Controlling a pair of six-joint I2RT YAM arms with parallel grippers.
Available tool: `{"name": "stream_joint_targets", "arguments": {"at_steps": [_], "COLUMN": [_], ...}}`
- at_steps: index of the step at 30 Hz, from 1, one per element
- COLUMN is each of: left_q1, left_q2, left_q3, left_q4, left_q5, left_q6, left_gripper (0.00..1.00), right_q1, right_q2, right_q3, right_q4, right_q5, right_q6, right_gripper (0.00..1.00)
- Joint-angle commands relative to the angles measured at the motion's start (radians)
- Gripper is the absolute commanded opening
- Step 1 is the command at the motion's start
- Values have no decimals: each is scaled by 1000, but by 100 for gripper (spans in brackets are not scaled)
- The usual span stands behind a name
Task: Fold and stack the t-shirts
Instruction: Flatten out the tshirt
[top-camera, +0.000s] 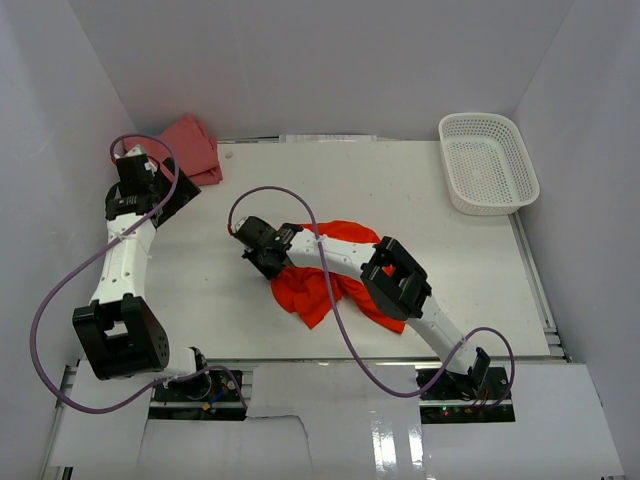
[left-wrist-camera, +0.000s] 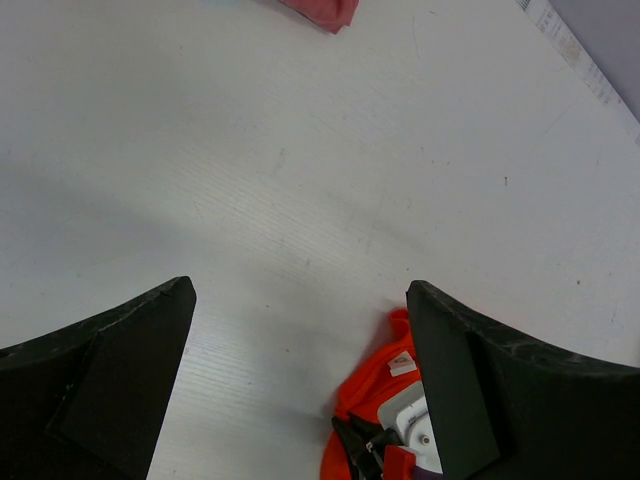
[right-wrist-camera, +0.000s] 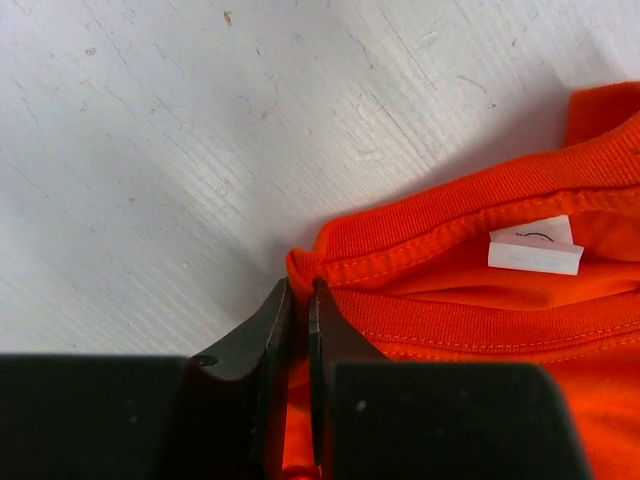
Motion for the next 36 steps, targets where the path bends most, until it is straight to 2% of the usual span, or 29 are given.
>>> {"name": "stream_joint_targets", "arguments": {"at_steps": [1, 8, 13, 18, 22, 28, 32, 36], "left_q1": [1, 1, 1, -5, -19, -36, -110, -215], "left_q2": [-52, -52, -54, -77, -123, -156, -166, -172], "left_q3": [-12, -24, -55, -99, -111, -111, -128, -138], "left_q4": [13, 15, 39, 61, 61, 44, 43, 43], "left_q5": [1, -12, 47, 76, 35, 45, 21, -71], "left_q6": [7, -1, -7, -1, 15, 23, 13, -5], "left_gripper": [98, 98, 98, 98, 98, 98, 98, 98], "right_q1": [1, 4, 3, -28, -101, -199, -259, -299], "right_q2": [-11, -166, -292, -378, -493, -676, -792, -942], "right_q3": [38, 153, 271, 271, 181, -46, -225, -426], "right_q4": [-53, -139, -240, -295, -301, -298, -286, -283], "right_q5": [-30, -88, -81, -67, -47, -22, -11, 13], "right_q6": [7, 19, 22, 24, 41, 75, 98, 139], "right_gripper": [8, 8, 8, 8, 8, 8, 8, 8]}}
